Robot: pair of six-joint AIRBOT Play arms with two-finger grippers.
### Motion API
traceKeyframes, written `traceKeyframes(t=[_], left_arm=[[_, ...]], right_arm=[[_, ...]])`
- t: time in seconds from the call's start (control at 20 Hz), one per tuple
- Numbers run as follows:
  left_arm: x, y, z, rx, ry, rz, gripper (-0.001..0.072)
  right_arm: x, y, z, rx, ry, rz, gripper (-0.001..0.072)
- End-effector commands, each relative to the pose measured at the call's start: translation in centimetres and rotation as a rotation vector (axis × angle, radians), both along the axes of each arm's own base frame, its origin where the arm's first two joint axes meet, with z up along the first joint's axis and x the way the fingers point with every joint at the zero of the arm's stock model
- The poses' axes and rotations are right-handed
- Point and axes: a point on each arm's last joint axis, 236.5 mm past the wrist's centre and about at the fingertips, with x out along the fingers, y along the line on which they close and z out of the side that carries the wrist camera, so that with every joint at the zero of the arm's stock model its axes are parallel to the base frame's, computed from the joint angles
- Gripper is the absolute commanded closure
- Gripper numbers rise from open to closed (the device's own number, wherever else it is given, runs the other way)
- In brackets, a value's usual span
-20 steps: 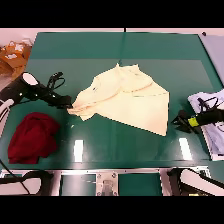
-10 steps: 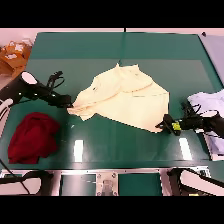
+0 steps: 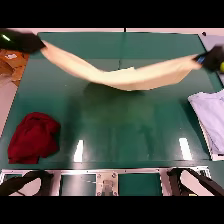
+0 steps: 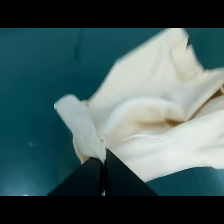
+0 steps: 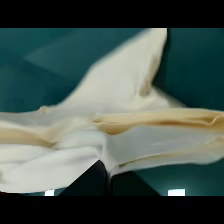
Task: Fold the shirts.
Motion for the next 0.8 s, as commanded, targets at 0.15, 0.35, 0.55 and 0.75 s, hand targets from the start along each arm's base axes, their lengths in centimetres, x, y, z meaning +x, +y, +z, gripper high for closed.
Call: traceKeyframes(t=[0.15,0.35,0.55,0.75], left_arm=[[-14.1,2.4,23.9,-0.038,-0.627,0.147,0.0686],[-20.6,3.5,28.1,-0.052,-0.797,0.198,0.0685],[-19.3,3.3,26.7,-0.050,-0.754,0.191,0.0685],[-10.2,1.3,18.5,-0.093,-0.491,0.119,0.0685]], right_arm=[[-10.9,2.1,26.4,-0.121,-0.608,-0.149,0.0698],[-14.2,1.3,29.4,-0.203,-0.715,-0.251,0.0698],[-12.7,0.3,27.2,-0.180,-0.642,-0.256,0.0698],[-7.5,-1.9,19.6,-0.104,-0.444,-0.224,0.0698]])
